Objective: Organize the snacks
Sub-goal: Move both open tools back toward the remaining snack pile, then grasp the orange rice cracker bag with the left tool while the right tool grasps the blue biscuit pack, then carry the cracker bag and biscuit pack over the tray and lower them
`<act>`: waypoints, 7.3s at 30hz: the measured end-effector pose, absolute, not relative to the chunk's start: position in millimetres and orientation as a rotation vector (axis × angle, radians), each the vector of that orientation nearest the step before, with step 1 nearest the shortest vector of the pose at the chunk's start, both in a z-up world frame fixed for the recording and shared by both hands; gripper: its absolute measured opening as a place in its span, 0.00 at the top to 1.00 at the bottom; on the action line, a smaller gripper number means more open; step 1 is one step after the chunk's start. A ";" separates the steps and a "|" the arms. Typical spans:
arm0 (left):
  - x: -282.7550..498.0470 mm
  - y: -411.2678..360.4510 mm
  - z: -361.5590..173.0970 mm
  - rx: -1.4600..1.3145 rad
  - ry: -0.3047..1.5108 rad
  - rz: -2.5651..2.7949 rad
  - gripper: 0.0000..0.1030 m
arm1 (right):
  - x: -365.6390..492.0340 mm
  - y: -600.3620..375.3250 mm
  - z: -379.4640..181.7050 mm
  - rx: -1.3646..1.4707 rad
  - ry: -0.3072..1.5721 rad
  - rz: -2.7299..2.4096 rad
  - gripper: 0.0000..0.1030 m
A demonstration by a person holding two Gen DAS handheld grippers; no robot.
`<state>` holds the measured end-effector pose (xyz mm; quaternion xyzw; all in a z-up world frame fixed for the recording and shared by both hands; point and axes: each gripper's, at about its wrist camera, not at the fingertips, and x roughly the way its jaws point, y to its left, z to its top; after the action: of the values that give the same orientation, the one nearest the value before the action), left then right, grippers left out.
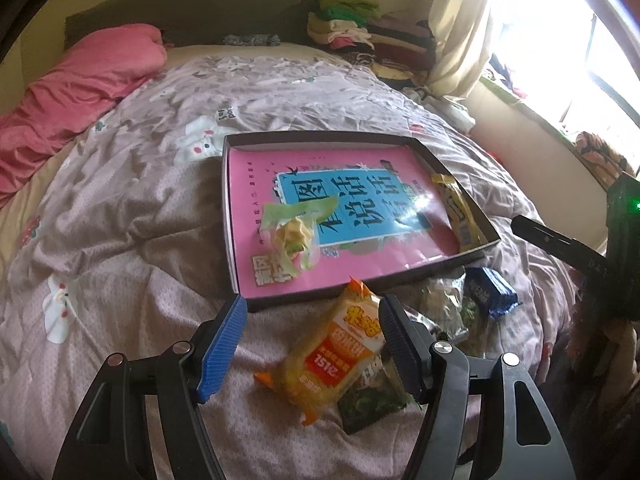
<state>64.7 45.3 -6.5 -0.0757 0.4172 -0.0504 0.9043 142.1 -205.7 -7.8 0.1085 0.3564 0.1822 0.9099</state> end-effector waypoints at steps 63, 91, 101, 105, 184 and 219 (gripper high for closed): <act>84.3 41.2 -61.7 -0.156 0.963 -0.213 0.32 | 137.8 -189.0 -71.9 0.173 0.984 0.296 0.45; 73.0 58.3 -53.5 -0.260 0.959 -0.189 0.69 | 120.1 -192.0 -33.0 0.145 0.818 0.319 0.50; 66.6 57.7 -34.6 -0.297 0.919 -0.167 0.70 | 109.3 -171.5 -17.8 0.066 0.728 0.416 0.50; 64.9 54.3 -24.0 -0.283 0.895 -0.173 0.70 | 105.6 -163.6 -13.9 0.054 0.705 0.460 0.50; 185.9 -18.3 -22.8 -0.201 0.933 -0.162 0.71 | 193.8 -136.9 -26.7 0.028 0.747 0.548 0.50; 192.3 -9.0 -45.0 -0.201 0.986 -0.129 0.71 | 206.1 -128.8 -55.9 -0.008 0.868 0.518 0.49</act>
<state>192.3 -9.0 -45.0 -0.0964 0.4721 -0.0616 0.8741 206.1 -128.8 -55.9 -0.0039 0.4157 0.2480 0.8750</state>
